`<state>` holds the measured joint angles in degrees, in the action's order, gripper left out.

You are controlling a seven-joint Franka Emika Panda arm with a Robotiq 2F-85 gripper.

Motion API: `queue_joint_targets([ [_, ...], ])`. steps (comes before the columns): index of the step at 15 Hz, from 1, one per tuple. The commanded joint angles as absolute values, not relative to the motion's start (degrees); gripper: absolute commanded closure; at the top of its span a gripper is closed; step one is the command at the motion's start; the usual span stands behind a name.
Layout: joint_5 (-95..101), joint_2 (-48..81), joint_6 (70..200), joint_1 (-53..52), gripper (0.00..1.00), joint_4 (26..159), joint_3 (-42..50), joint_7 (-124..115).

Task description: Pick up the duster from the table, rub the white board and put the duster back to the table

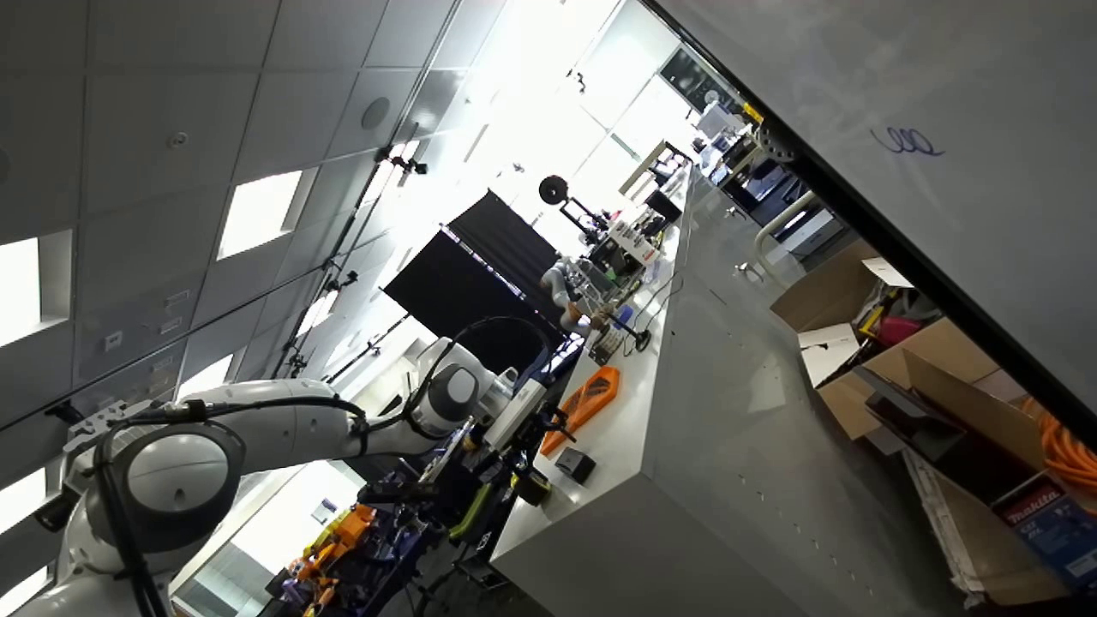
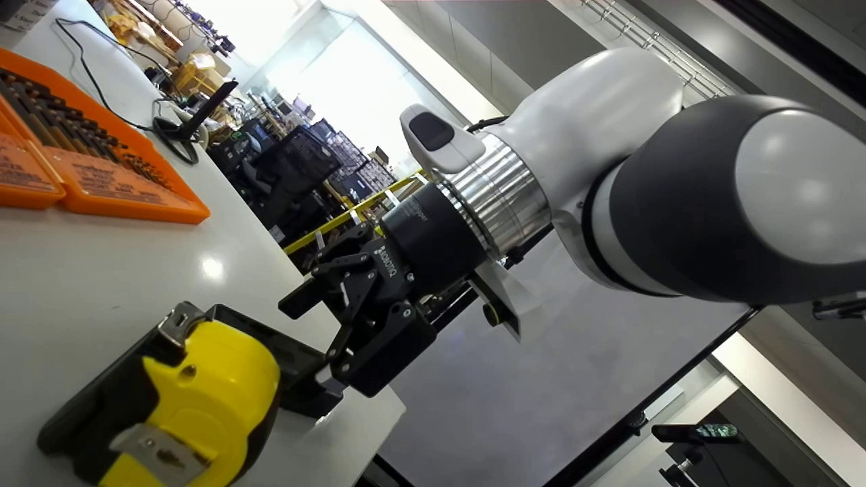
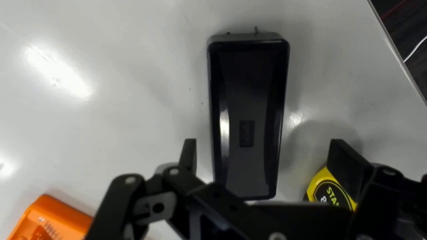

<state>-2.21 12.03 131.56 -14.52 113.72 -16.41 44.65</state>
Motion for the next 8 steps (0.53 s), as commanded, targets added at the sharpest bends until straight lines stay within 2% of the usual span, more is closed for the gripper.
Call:
queue_joint_targets([
  [1,-0.7,11.6,129.9,-14.1,0.00,113.8,-16.4,43.1],
  [7,0.4,12.9,129.1,-13.8,0.00,113.2,-16.2,42.8],
  [8,1.1,13.1,129.2,-13.9,0.25,113.3,-16.1,42.4],
])
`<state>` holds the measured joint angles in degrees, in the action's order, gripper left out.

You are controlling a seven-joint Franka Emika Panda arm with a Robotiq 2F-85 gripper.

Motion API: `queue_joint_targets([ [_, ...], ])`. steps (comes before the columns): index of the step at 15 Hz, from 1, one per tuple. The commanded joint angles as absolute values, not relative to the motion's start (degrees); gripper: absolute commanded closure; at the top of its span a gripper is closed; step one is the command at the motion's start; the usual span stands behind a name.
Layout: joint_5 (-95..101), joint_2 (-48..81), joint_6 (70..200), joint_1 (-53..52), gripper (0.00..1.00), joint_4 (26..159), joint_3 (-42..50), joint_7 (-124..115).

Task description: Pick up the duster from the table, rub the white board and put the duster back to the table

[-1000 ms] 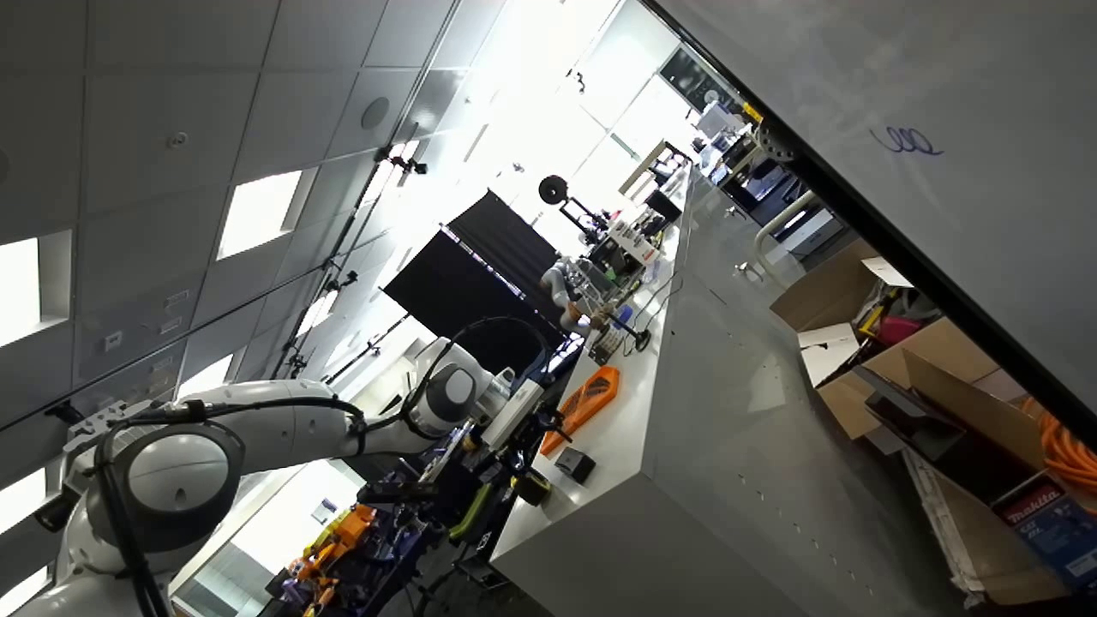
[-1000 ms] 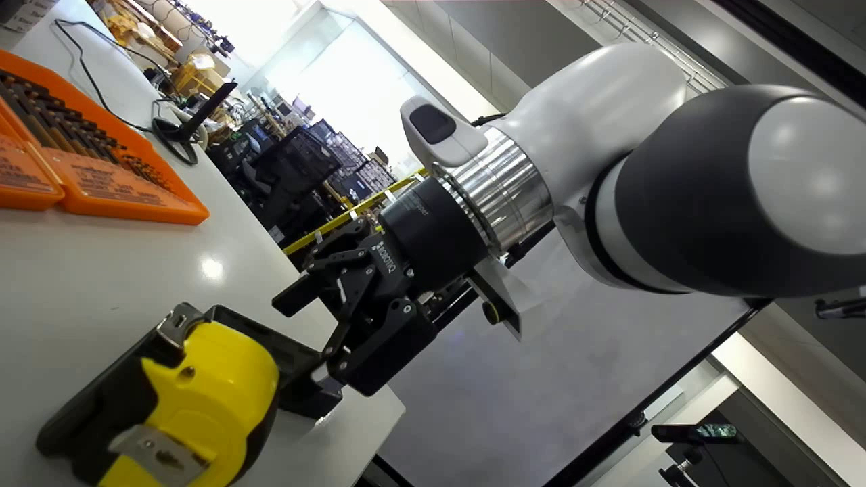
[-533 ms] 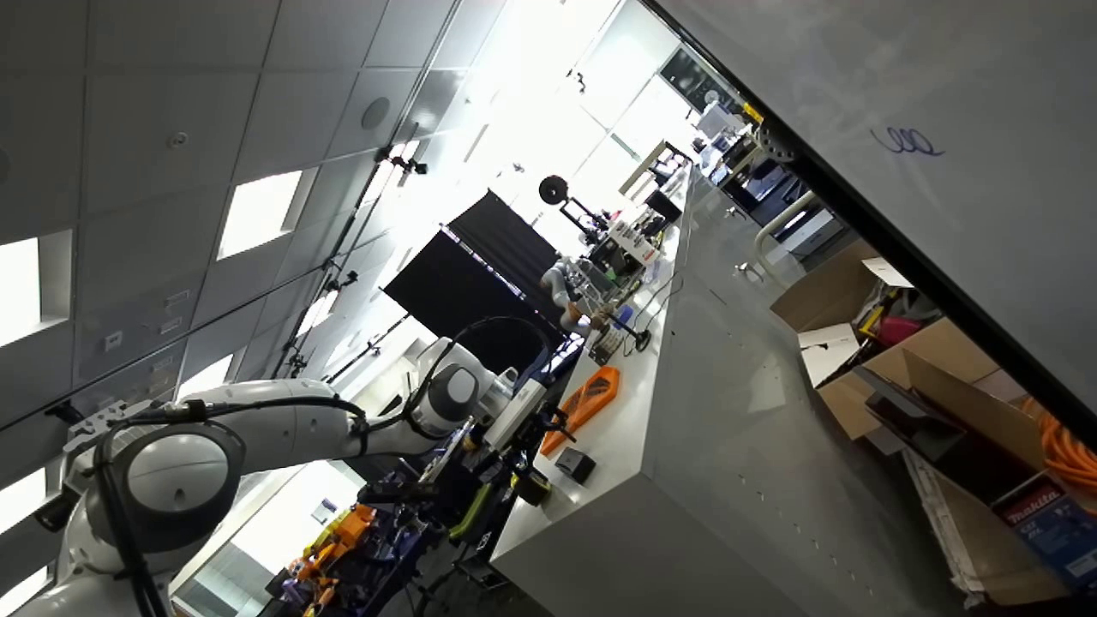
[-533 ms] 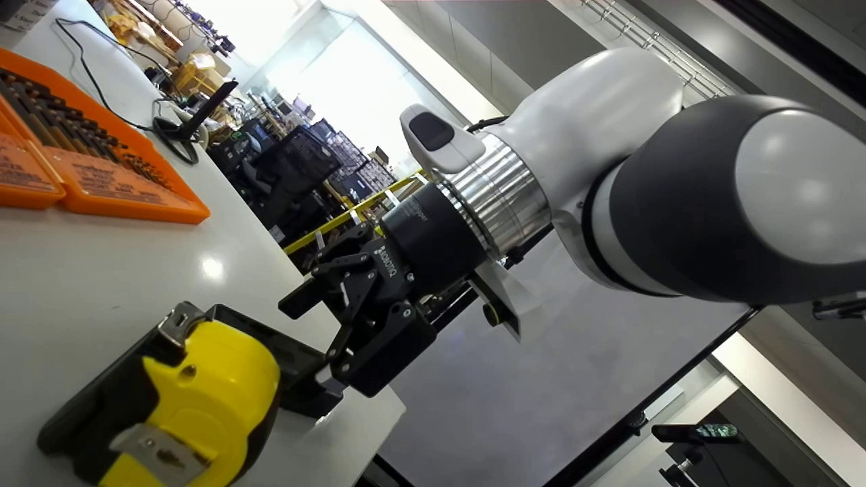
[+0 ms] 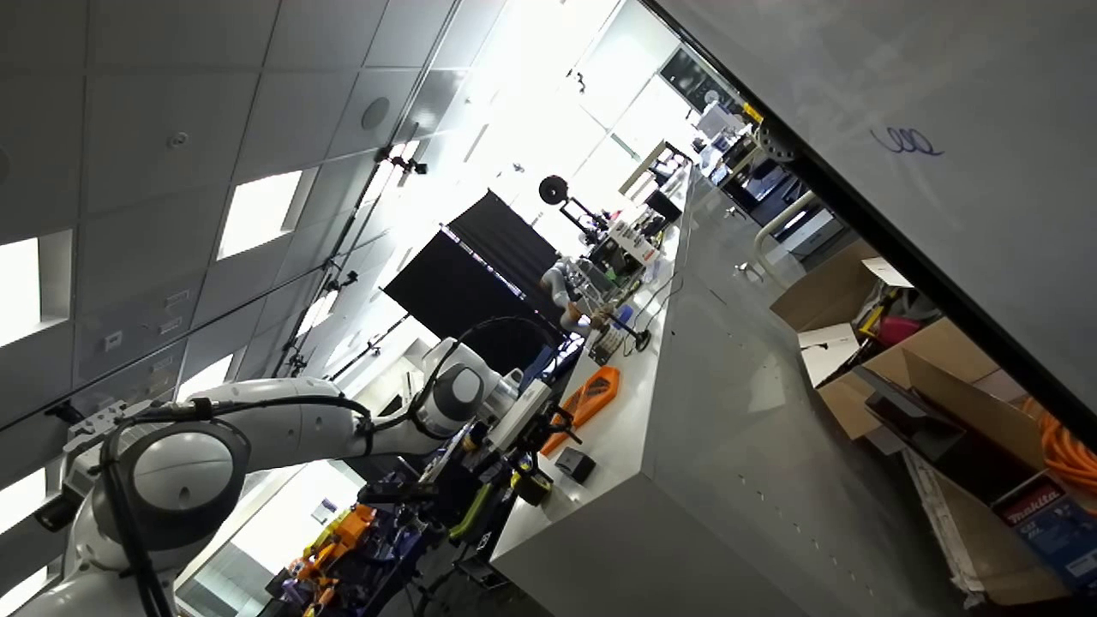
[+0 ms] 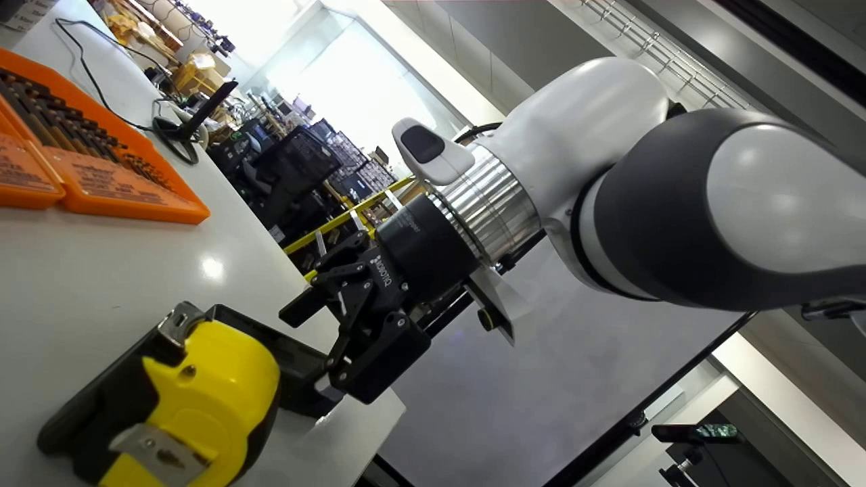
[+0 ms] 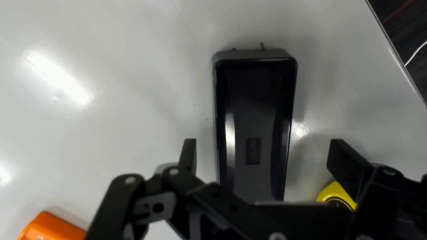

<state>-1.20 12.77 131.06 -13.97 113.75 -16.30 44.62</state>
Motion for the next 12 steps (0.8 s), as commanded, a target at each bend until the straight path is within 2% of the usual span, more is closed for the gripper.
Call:
queue_joint_targets([
  [1,1.5,13.4,129.0,-13.9,0.26,113.1,-16.1,42.6],
  [7,3.2,13.7,128.8,-14.0,0.70,113.1,-16.0,42.2],
  [12,3.1,9.1,130.8,-14.0,0.70,116.3,-16.0,38.4],
])
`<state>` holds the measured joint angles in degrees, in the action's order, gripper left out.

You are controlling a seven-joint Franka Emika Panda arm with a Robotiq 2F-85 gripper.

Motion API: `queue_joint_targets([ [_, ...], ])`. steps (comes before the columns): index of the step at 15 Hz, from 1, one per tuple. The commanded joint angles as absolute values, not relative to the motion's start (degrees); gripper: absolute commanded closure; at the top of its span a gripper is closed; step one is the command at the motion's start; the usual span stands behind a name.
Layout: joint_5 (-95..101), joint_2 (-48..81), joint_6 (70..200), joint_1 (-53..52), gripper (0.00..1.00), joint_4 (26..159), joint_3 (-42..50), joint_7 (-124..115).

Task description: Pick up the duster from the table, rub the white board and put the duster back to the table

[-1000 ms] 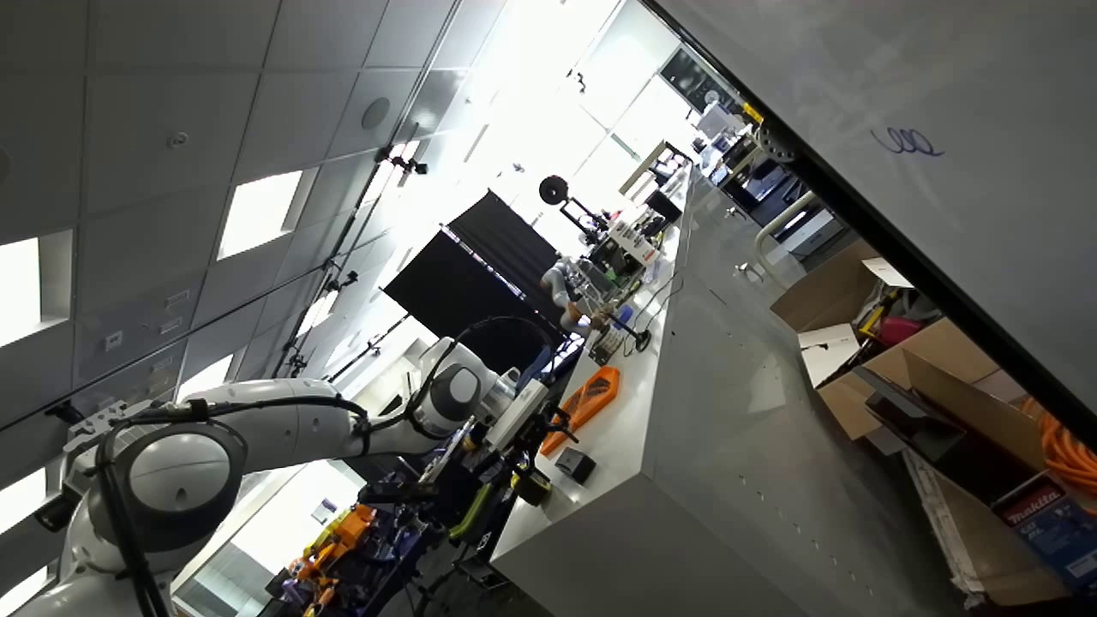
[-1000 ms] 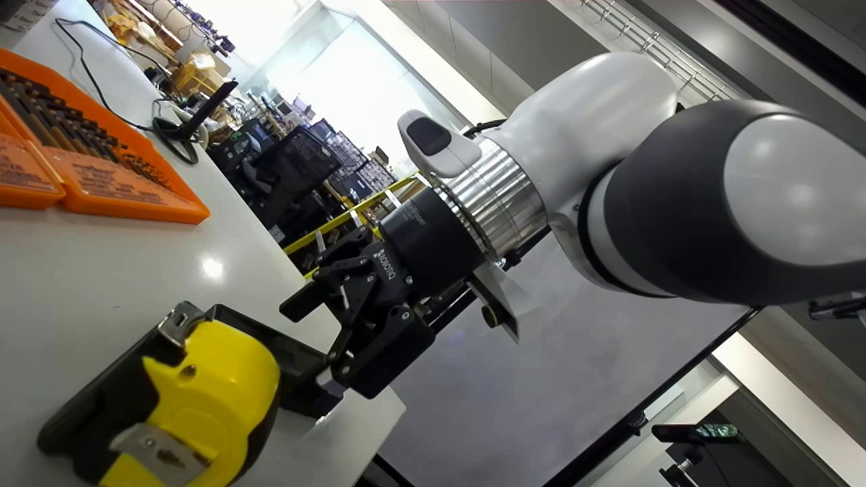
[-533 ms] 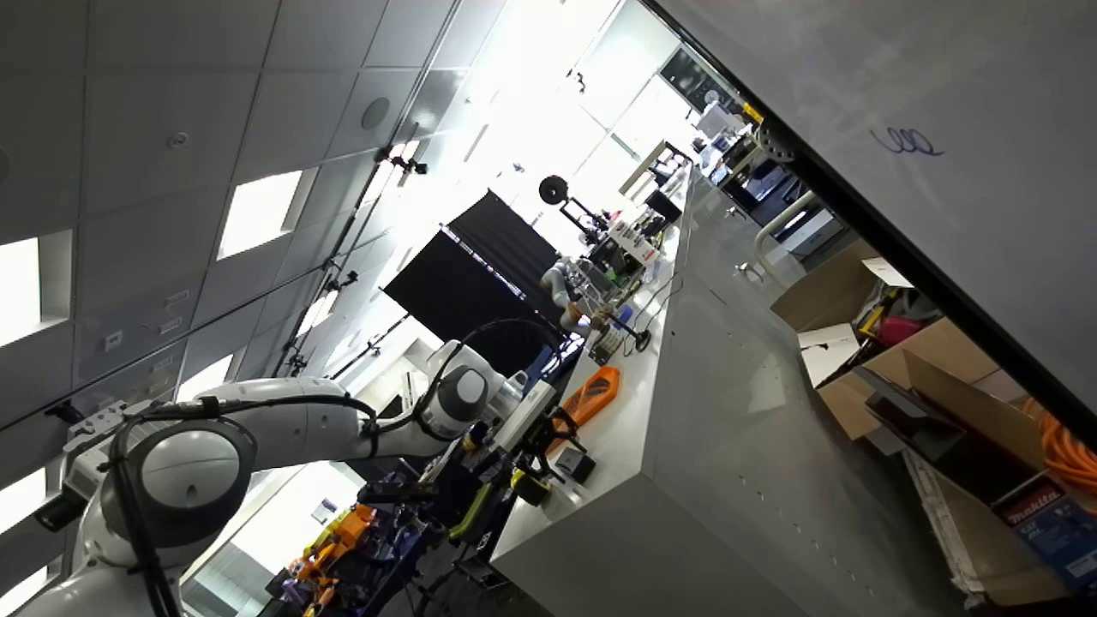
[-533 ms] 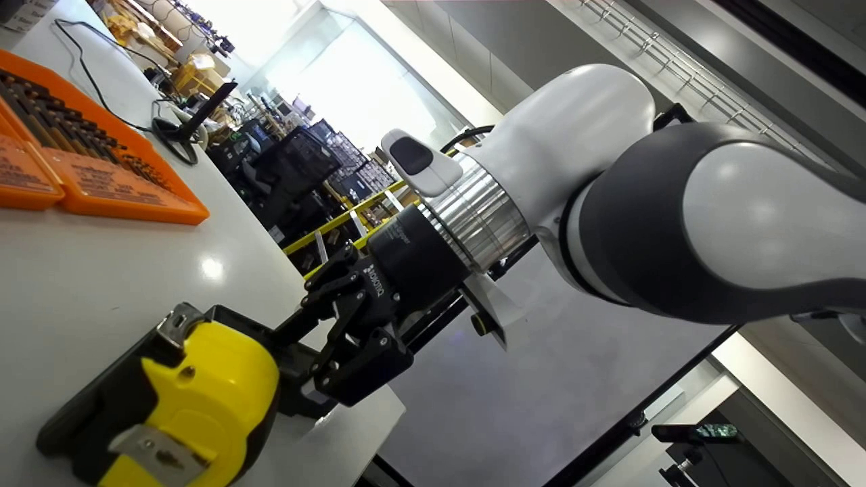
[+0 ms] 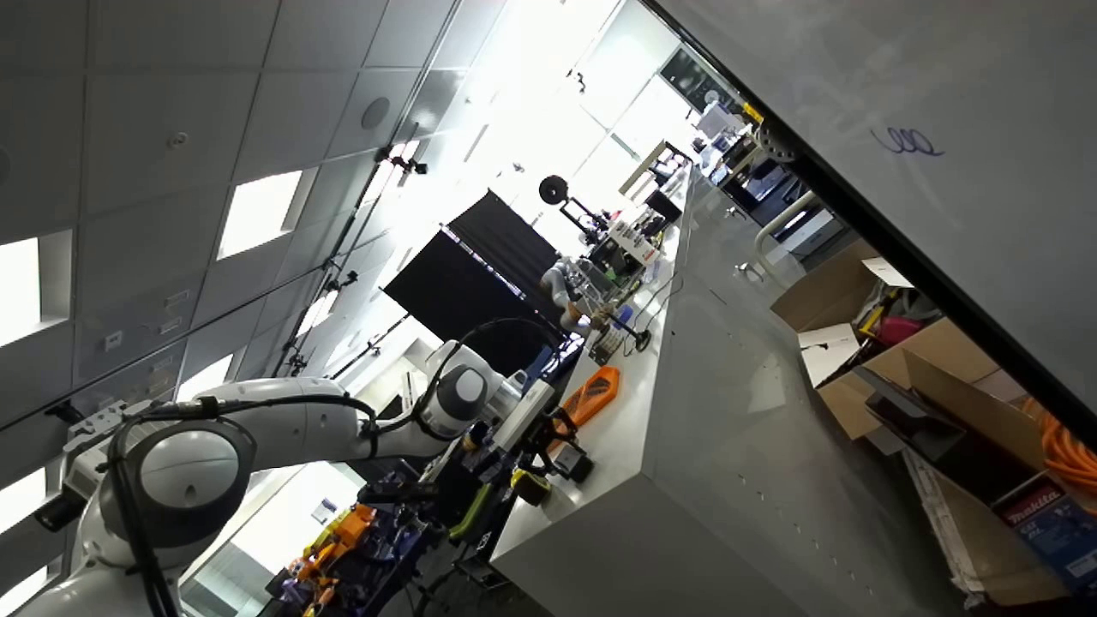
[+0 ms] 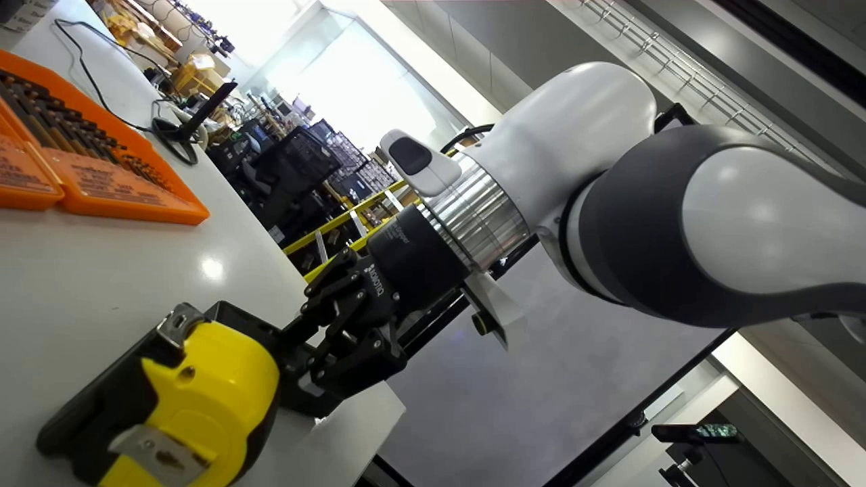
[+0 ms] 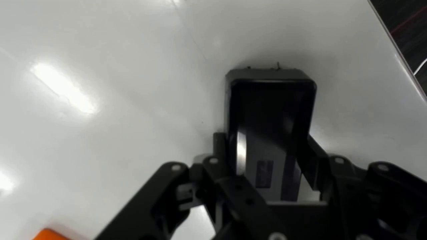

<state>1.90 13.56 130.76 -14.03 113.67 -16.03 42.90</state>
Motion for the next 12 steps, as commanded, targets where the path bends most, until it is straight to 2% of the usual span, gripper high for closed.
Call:
queue_joint_targets([
  [1,3.1,6.9,131.6,-13.9,0.70,117.7,-15.8,36.5],
  [12,9.1,-20.3,129.5,-11.5,0.70,137.4,-10.1,23.8],
])
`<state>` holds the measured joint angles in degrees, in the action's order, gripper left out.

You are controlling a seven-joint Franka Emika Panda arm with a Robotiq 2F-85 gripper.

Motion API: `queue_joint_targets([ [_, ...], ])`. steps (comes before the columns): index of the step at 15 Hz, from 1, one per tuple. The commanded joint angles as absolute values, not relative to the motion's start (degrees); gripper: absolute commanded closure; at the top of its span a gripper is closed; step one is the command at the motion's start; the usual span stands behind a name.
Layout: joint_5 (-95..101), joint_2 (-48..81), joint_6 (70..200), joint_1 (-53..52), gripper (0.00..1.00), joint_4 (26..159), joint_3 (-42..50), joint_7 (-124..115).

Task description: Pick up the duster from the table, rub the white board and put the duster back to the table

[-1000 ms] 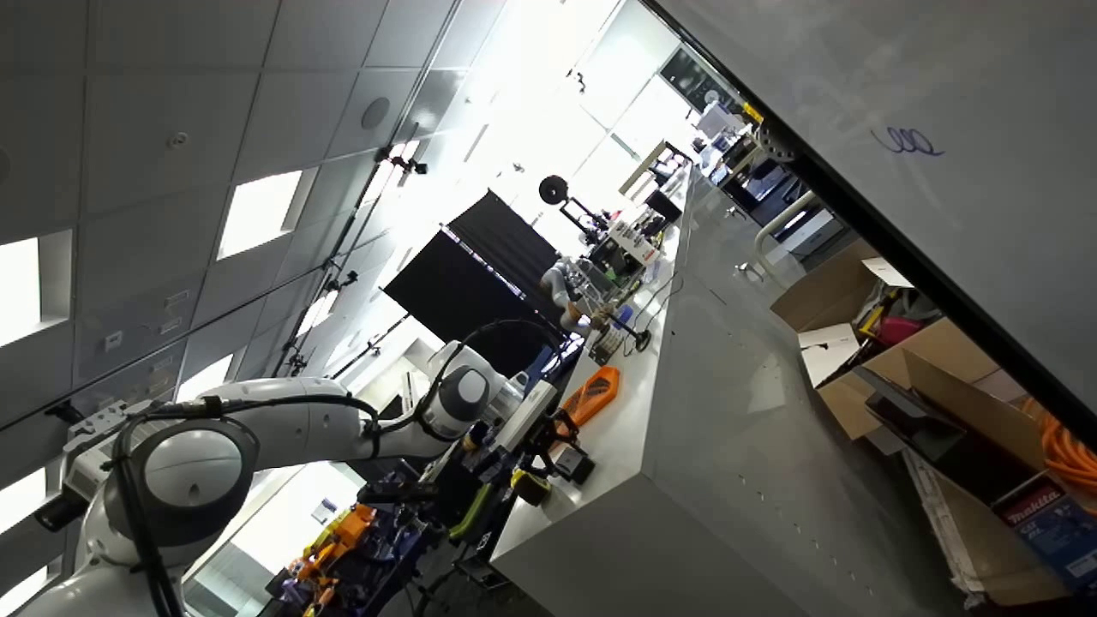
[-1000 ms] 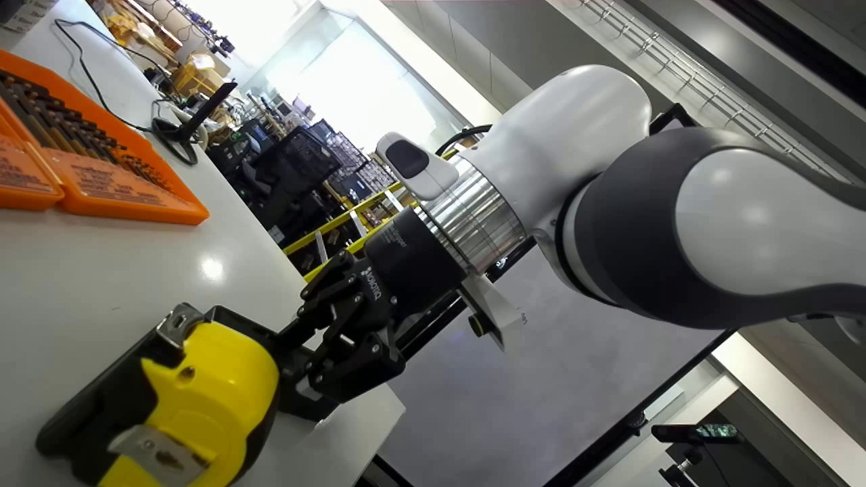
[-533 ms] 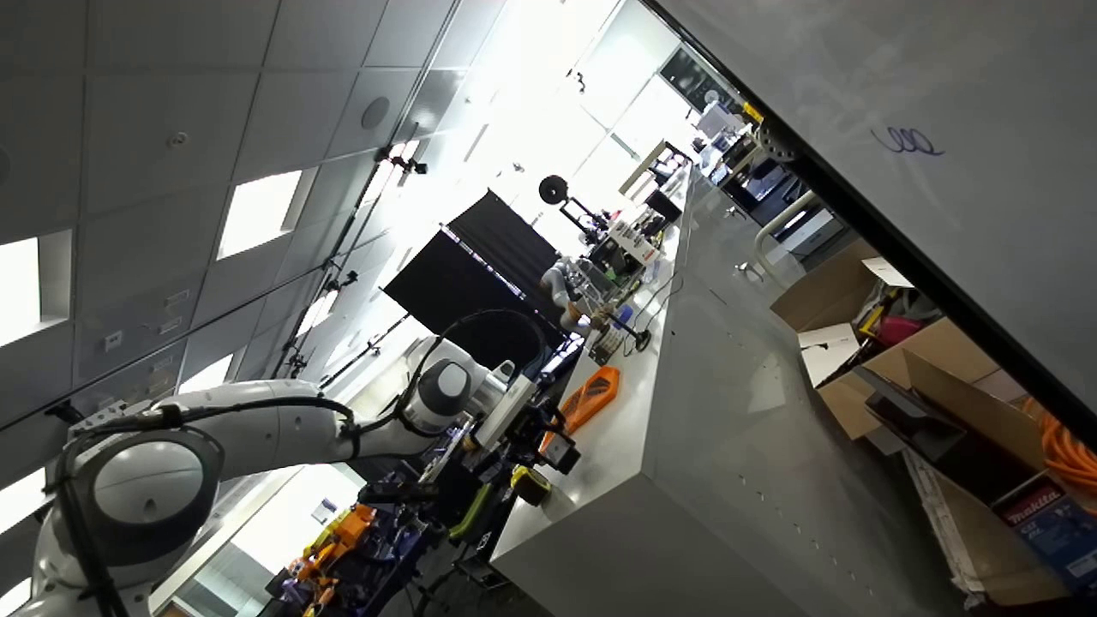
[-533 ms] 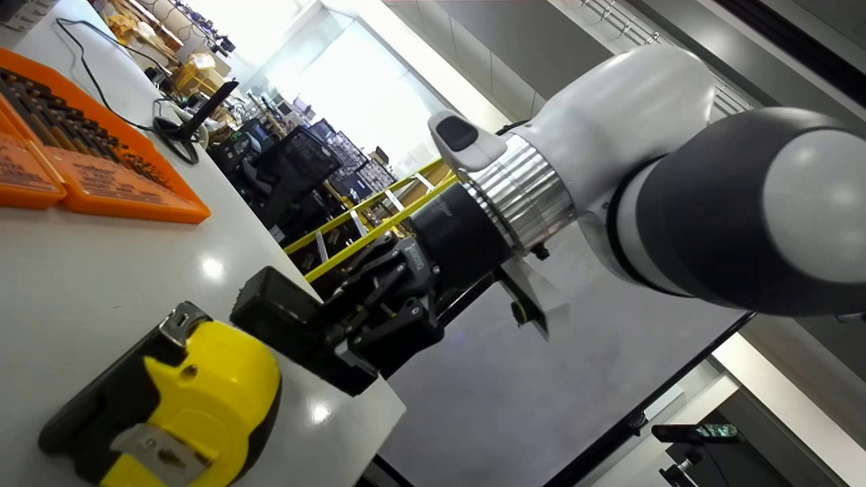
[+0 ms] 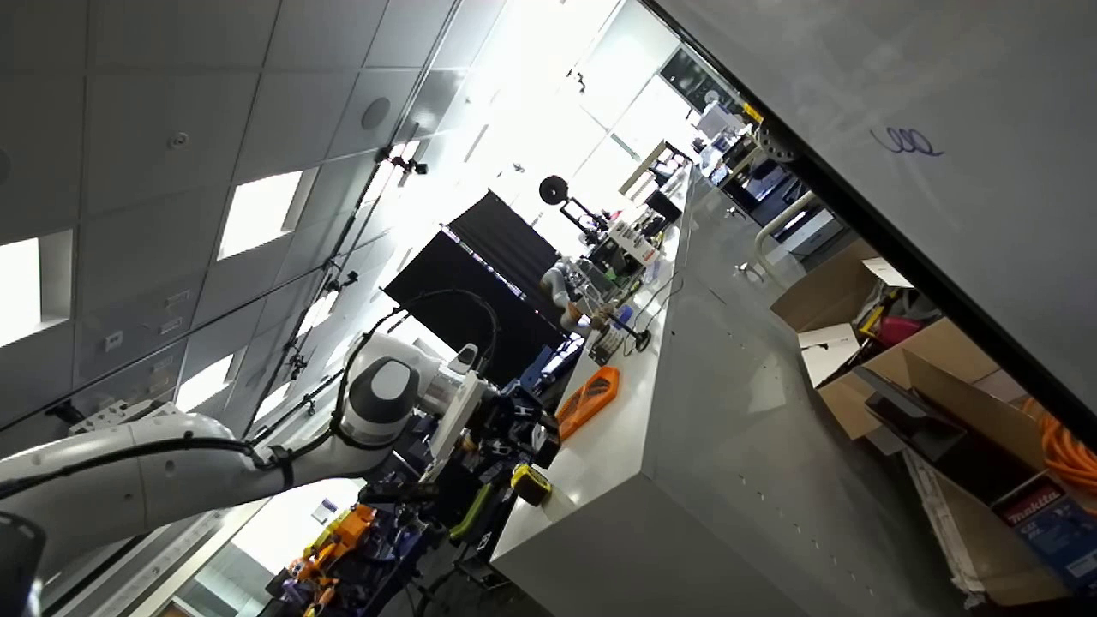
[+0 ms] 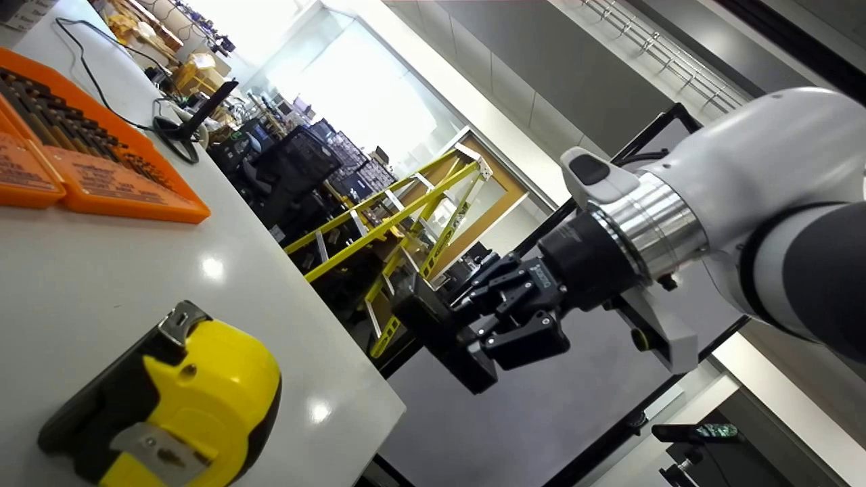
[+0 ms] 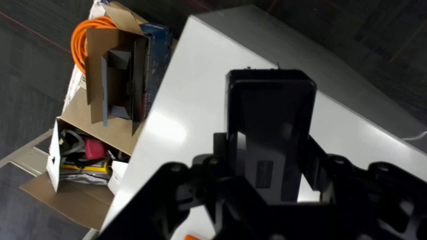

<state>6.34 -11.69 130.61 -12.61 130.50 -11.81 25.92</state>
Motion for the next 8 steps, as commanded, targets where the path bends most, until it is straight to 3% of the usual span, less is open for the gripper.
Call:
queue_joint_targets([
  [1,10.0,-22.7,129.2,-11.0,0.70,139.4,-9.2,23.5],
  [6,13.8,-30.0,126.1,-9.5,0.70,144.3,-6.9,21.3],
  [7,13.0,-26.9,127.7,-10.2,0.45,142.4,-5.8,23.7],
  [8,13.0,-28.0,127.2,-10.2,0.45,143.1,-5.7,23.3],
])
